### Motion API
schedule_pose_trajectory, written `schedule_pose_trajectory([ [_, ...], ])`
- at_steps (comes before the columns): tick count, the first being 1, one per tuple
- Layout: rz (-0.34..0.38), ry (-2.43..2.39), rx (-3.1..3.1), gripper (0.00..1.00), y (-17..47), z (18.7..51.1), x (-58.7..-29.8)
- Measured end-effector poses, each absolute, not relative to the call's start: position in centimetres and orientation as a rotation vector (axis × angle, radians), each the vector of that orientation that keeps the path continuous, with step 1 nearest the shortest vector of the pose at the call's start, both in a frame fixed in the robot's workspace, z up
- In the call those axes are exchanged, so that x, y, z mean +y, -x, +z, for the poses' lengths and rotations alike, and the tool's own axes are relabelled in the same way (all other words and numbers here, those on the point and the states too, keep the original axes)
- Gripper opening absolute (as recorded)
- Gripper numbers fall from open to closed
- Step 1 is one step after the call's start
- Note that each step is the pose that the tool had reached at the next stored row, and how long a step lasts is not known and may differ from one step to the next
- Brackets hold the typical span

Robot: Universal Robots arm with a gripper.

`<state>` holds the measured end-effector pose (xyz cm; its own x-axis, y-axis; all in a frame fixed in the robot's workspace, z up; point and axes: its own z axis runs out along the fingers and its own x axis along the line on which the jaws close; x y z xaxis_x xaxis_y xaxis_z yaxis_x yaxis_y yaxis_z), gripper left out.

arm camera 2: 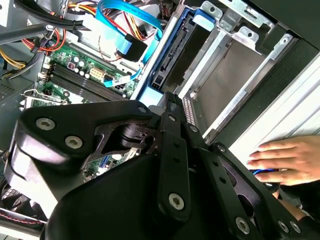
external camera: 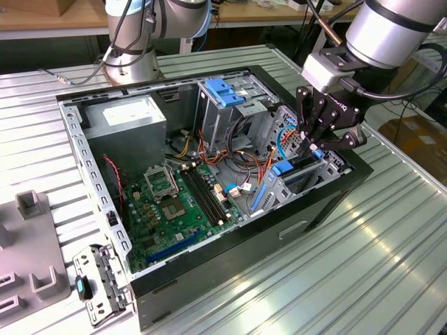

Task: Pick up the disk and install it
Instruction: 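Insert the first disk wire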

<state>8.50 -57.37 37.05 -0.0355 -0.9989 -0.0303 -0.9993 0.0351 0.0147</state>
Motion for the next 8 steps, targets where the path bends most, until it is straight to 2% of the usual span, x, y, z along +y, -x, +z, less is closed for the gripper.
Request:
schedule_pose_trajectory([
  [8,0.051,2.205,2.222,0.11,-8.78,37.05,-57.38],
])
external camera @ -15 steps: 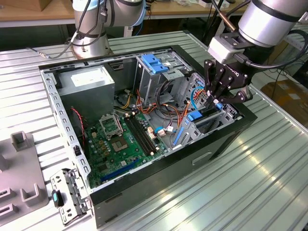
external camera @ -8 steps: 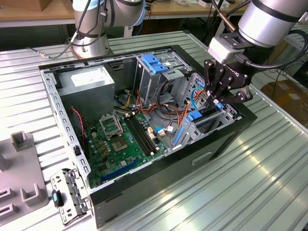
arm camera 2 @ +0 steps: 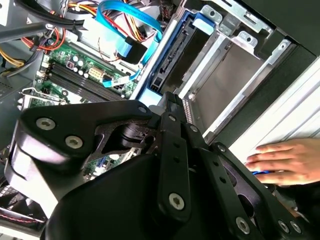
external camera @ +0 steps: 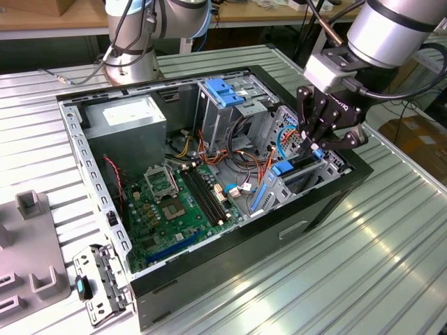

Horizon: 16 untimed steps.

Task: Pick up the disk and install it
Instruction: 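Insert the first disk wire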

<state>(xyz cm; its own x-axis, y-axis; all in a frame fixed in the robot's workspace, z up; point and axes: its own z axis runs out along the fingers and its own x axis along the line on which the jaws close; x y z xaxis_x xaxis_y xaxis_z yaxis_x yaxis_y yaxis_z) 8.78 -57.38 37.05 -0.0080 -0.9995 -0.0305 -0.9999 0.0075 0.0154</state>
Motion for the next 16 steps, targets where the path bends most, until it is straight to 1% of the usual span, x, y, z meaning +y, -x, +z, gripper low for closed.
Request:
schedule_pose_trajectory([
  [6,0.053,2.259,2.167,0.11,-8.9,37.2,-57.4],
  [16,0.057,2.265,2.164,0.11,-11.6,37.2,-57.3],
])
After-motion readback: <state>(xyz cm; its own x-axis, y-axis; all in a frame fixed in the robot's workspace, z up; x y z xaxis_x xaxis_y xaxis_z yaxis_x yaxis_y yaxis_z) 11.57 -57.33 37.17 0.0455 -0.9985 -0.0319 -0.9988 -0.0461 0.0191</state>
